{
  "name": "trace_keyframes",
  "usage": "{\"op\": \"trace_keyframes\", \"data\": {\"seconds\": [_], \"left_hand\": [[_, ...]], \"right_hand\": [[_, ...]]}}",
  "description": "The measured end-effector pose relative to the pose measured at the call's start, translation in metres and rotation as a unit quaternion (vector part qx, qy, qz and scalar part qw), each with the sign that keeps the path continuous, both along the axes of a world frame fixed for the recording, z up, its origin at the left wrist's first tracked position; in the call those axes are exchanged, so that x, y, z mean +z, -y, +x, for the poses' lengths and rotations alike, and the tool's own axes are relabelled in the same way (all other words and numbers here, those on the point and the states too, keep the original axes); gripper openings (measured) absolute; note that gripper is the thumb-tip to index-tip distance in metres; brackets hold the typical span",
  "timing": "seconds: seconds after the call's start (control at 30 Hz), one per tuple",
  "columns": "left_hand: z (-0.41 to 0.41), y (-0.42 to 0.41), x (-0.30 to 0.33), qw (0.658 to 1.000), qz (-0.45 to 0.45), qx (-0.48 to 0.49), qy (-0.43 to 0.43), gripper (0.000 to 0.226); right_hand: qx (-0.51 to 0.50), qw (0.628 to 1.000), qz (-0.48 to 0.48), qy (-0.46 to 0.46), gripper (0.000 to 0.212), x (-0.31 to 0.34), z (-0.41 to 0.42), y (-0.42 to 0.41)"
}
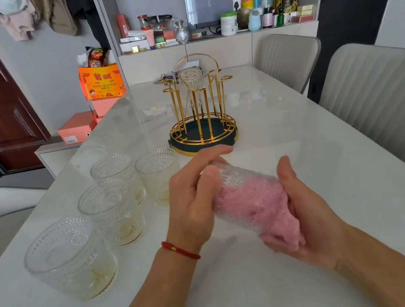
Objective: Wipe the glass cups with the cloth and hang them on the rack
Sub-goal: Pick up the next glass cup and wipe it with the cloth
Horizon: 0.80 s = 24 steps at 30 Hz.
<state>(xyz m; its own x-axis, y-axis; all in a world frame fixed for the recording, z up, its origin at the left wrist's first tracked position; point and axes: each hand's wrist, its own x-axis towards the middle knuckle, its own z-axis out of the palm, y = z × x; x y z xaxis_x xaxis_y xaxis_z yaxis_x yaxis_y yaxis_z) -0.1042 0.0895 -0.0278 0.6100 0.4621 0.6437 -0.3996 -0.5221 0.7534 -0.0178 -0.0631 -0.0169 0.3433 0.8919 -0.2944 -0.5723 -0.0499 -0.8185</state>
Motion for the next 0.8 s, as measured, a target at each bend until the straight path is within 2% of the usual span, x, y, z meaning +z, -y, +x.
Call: {"op": "trace_keyframes", "data": {"seconds": [0.07, 0.13, 0.2, 0.27, 0.33, 0.4, 0.43, 0.5, 0.57, 0.63, 0.7, 0.77, 0.8], "left_hand": [[0.000, 0.000, 0.004, 0.988, -0.104, -0.037, -0.107, 0.045], [0.003, 0.005, 0.009, 0.941, -0.245, -0.063, -0.225, 0.043], [0.006, 0.009, 0.012, 0.914, -0.300, -0.014, -0.274, 0.050], [0.008, 0.008, 0.011, 0.924, -0.281, 0.028, -0.259, 0.050], [0.008, 0.006, 0.008, 0.955, -0.226, 0.047, -0.185, 0.047], [0.005, 0.001, 0.005, 0.981, -0.159, 0.038, -0.102, 0.049], [0.004, -0.001, 0.003, 0.989, -0.133, 0.029, -0.064, 0.050], [0.005, -0.004, -0.002, 0.997, -0.066, 0.025, -0.007, 0.051], [0.004, -0.003, -0.006, 0.999, -0.016, 0.026, 0.012, 0.054], [0.003, -0.003, -0.006, 1.000, -0.025, 0.012, -0.010, 0.053], [0.002, -0.003, -0.002, 0.994, -0.057, -0.003, -0.095, 0.042], [0.005, 0.001, 0.003, 0.965, -0.152, 0.000, -0.212, 0.034], [0.006, 0.004, 0.006, 0.947, -0.209, 0.005, -0.245, 0.036]], "right_hand": [[-0.005, 0.977, -0.051, 0.205, 0.114, -0.002, 0.005, 0.004], [-0.010, 0.926, -0.043, 0.375, 0.113, -0.003, -0.001, 0.006], [-0.002, 0.909, -0.031, 0.416, 0.107, -0.007, -0.009, 0.007], [0.011, 0.930, -0.048, 0.365, 0.116, -0.011, -0.013, 0.005], [0.005, 0.957, -0.060, 0.285, 0.103, -0.010, -0.015, 0.002], [-0.019, 0.991, -0.035, 0.131, 0.083, -0.003, -0.017, 0.002], [-0.028, 0.999, -0.012, 0.042, 0.079, 0.001, -0.017, 0.002], [-0.031, 0.993, 0.028, -0.107, 0.074, 0.000, -0.012, 0.001], [-0.028, 0.984, 0.048, -0.168, 0.070, 0.002, -0.010, 0.002], [-0.031, 0.994, 0.026, -0.102, 0.073, 0.004, -0.006, 0.003], [-0.028, 0.995, -0.019, 0.089, 0.093, 0.005, -0.002, 0.006], [-0.011, 0.950, -0.046, 0.310, 0.100, 0.002, -0.004, 0.007], [-0.003, 0.921, -0.046, 0.386, 0.101, -0.001, -0.008, 0.007]]}}
